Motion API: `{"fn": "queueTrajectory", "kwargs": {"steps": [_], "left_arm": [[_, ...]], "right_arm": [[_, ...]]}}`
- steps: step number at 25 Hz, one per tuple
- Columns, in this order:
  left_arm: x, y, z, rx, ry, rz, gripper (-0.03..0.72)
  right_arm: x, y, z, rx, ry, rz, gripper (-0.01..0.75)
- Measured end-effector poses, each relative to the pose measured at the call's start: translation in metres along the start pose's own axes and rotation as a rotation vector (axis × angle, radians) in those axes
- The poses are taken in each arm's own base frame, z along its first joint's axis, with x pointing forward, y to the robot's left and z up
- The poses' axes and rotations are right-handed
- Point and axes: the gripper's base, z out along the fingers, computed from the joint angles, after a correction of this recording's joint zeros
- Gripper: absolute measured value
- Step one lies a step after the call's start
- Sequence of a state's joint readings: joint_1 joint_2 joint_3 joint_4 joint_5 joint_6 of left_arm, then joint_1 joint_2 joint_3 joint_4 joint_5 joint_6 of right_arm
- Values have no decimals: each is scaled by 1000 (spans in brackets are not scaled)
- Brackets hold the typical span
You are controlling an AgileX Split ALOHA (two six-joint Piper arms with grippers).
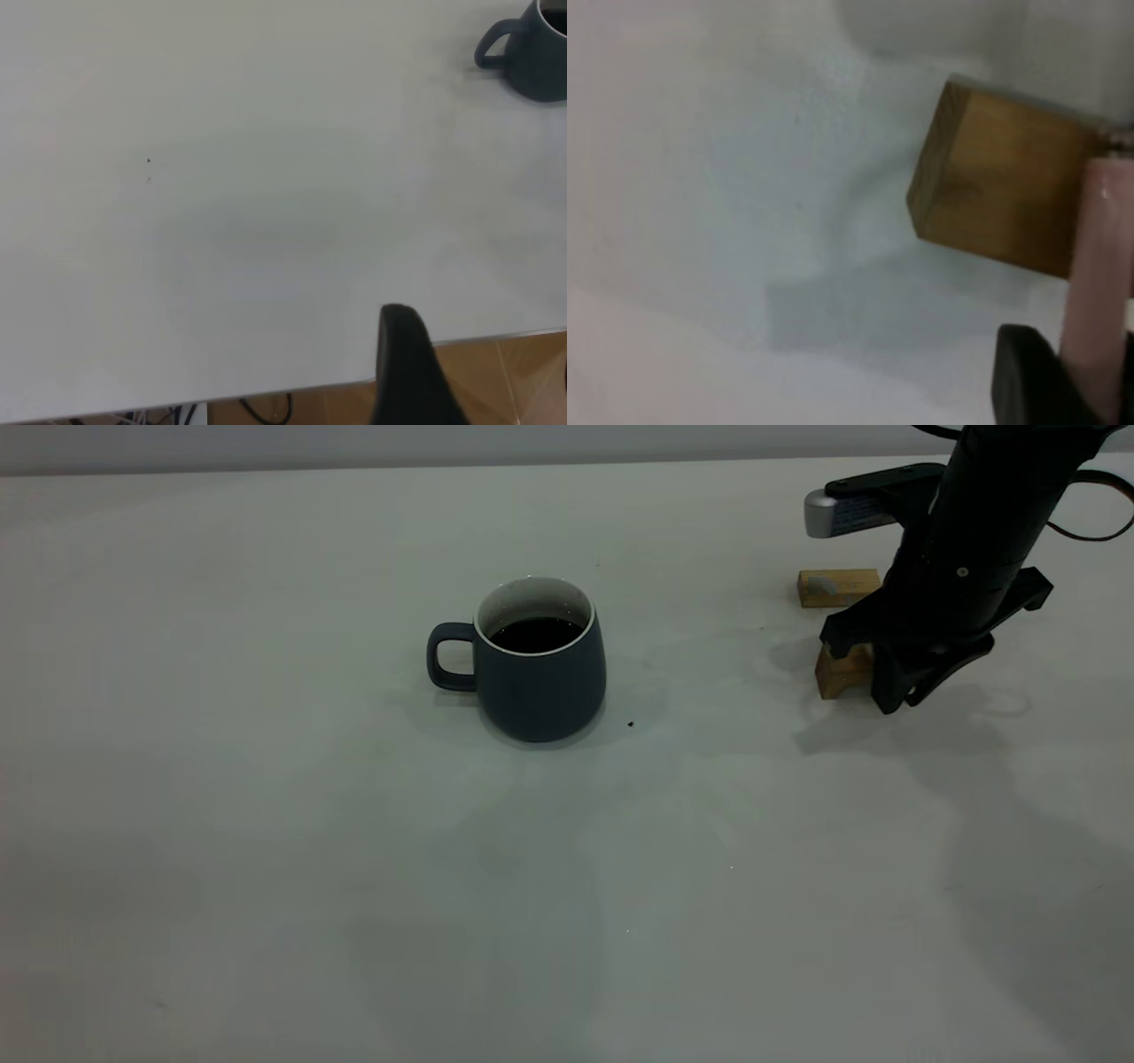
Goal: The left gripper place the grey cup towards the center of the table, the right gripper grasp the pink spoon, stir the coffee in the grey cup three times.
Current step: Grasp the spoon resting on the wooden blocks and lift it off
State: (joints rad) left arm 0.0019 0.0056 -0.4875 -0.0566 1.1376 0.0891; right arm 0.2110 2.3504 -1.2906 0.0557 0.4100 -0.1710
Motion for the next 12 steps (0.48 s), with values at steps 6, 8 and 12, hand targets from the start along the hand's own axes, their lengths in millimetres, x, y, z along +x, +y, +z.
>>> {"fn": "queueTrajectory", "kwargs": {"steps": [6,8,12], "left_arm": [[0,0,0,0,0,0,490],[0,0,0,0,0,0,490],[0,0,0,0,0,0,490]], "right_arm": [[-5,0,-31,4,16,-22,134],[-8,1,-56,-6,28,-12,134],[-25,15,-122,-161,-37,157,134]]}}
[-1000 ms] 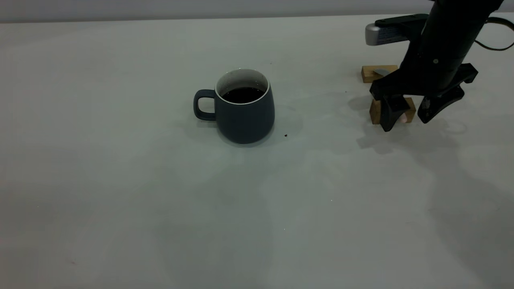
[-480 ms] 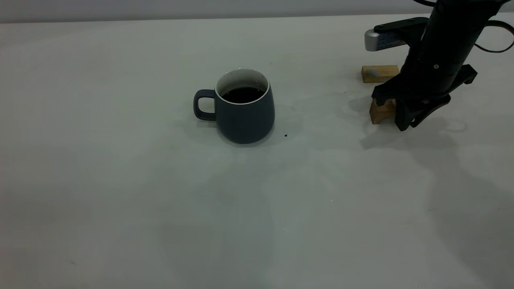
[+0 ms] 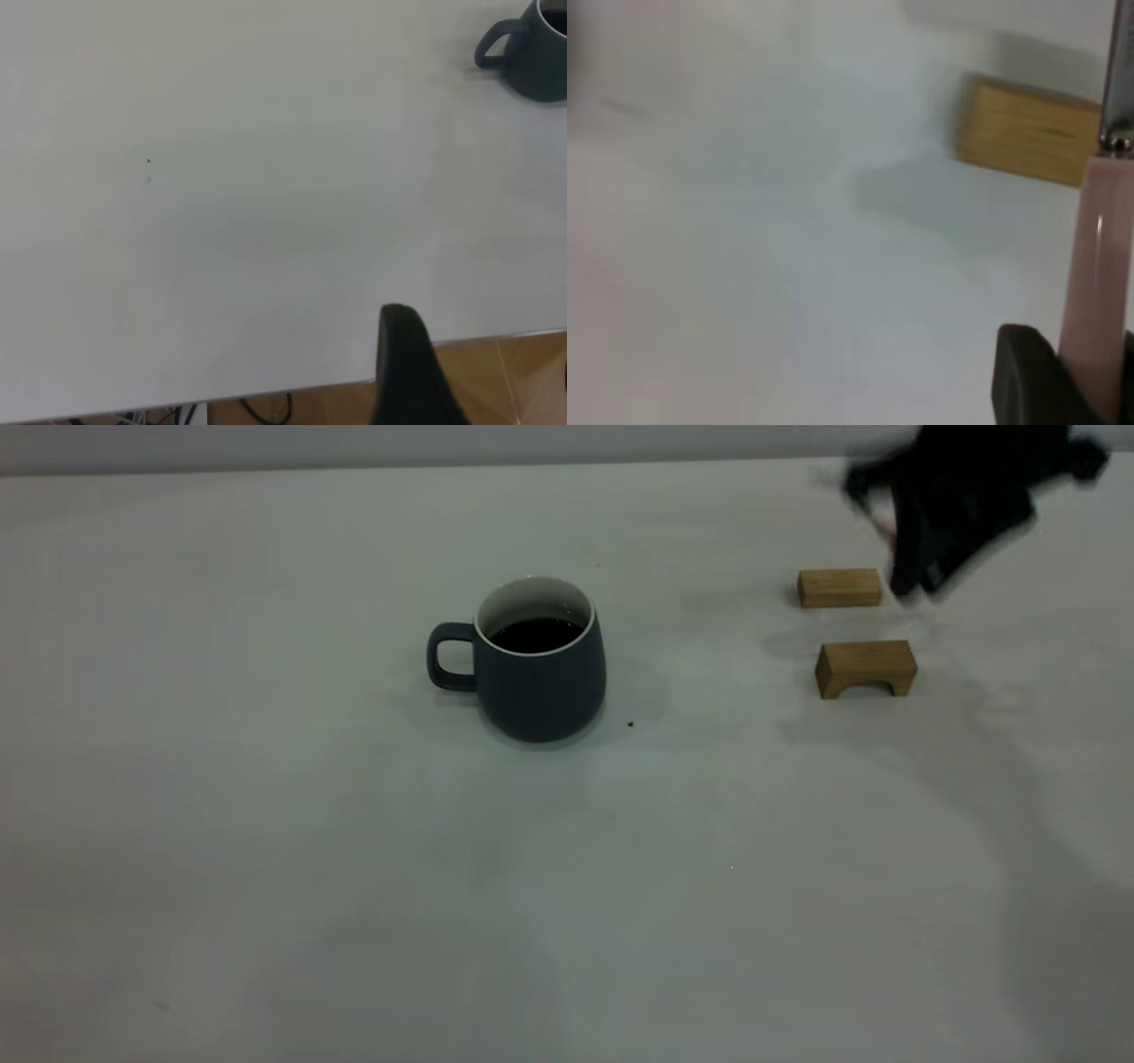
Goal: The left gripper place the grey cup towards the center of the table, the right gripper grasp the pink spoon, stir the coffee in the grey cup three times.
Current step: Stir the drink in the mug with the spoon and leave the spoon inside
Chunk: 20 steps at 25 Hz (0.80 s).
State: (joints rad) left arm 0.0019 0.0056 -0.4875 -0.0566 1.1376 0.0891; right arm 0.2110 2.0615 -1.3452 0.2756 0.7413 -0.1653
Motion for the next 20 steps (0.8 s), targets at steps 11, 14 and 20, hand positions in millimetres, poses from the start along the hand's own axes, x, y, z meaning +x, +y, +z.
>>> {"fn": "queueTrajectory", "kwargs": {"steps": [11,14,20], "left_arm": [[0,0,0,0,0,0,490],[0,0,0,0,0,0,490],[0,0,0,0,0,0,490]], "right_arm": [[-21,101,-54,-791,-30,634,134],[-26,119,-44,-908,45,865,134],[-19,149,-9,-949,332,1307,134]]}}
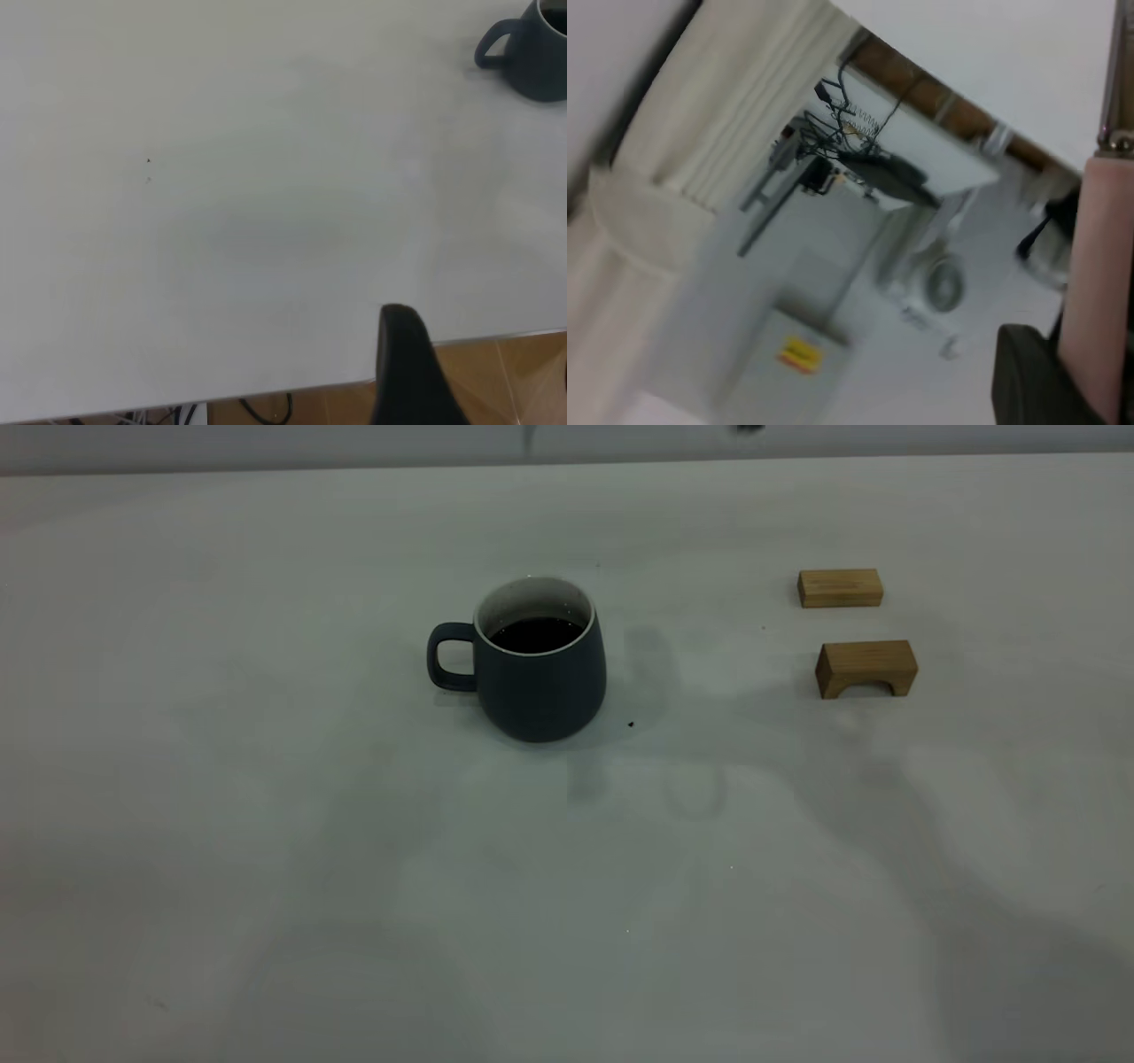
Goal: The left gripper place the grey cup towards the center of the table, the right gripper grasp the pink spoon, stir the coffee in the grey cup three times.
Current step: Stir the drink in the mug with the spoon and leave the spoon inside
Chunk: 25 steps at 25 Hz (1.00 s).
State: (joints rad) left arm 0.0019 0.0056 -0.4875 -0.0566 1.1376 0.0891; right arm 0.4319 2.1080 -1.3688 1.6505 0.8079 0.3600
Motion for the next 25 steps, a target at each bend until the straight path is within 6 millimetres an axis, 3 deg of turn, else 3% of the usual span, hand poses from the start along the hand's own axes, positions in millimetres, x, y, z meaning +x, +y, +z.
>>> {"fn": "queueTrajectory", "kwargs": {"steps": [9,21,25], "left_arm": [[0,0,0,0,0,0,490],[0,0,0,0,0,0,490],[0,0,0,0,0,0,490]], "right_arm": [[-7,-8,12,1,-6,304,134],[-77,-38,46,-3,-136,494,134],[-88,-38,57,8,-106,497,134]]}}
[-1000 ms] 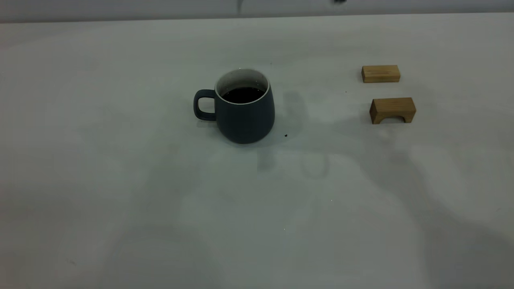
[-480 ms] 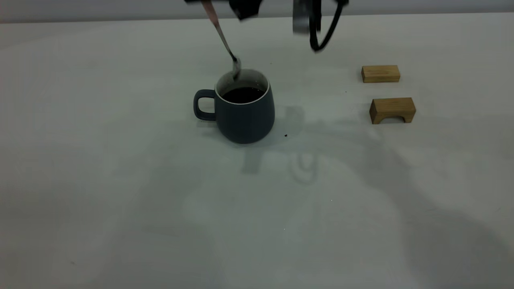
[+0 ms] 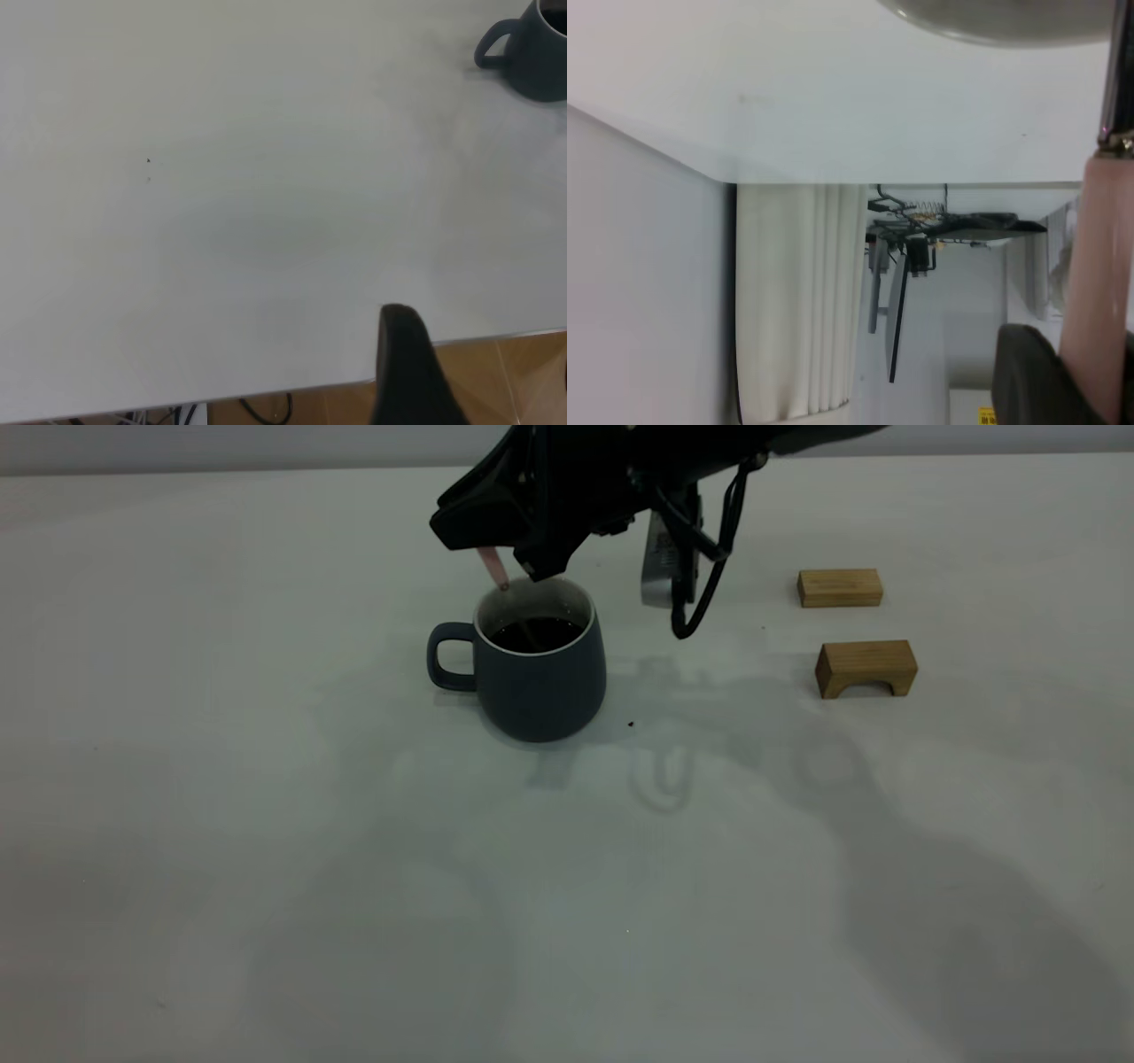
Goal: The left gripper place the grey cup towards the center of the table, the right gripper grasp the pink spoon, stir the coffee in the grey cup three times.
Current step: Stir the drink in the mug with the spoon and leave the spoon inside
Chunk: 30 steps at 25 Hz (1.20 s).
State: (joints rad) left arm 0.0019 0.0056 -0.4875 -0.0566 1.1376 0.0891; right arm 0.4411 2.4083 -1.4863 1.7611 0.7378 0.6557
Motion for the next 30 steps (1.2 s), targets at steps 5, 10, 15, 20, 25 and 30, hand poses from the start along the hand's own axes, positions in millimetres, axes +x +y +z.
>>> {"fn": "queueTrajectory", "kwargs": {"steps": [5,10,15,20,25,30], "left_arm": [[0,0,0,0,0,0,490],[0,0,0,0,0,0,490],[0,0,0,0,0,0,490],[0,0,0,0,0,0,490],[0,0,0,0,0,0,490],[0,0,0,0,0,0,490]], "right_arm": [[-2,8,7,-7,21,-90,134],[-16,17,-1,-4,-5,-116,134],[-16,13,2,10,-10,23,134],[-6,6,9,21,39,-77,134],[-9,11,4,10,38,-182,134],[-17,16,-1,11,-8,9,134]]}}
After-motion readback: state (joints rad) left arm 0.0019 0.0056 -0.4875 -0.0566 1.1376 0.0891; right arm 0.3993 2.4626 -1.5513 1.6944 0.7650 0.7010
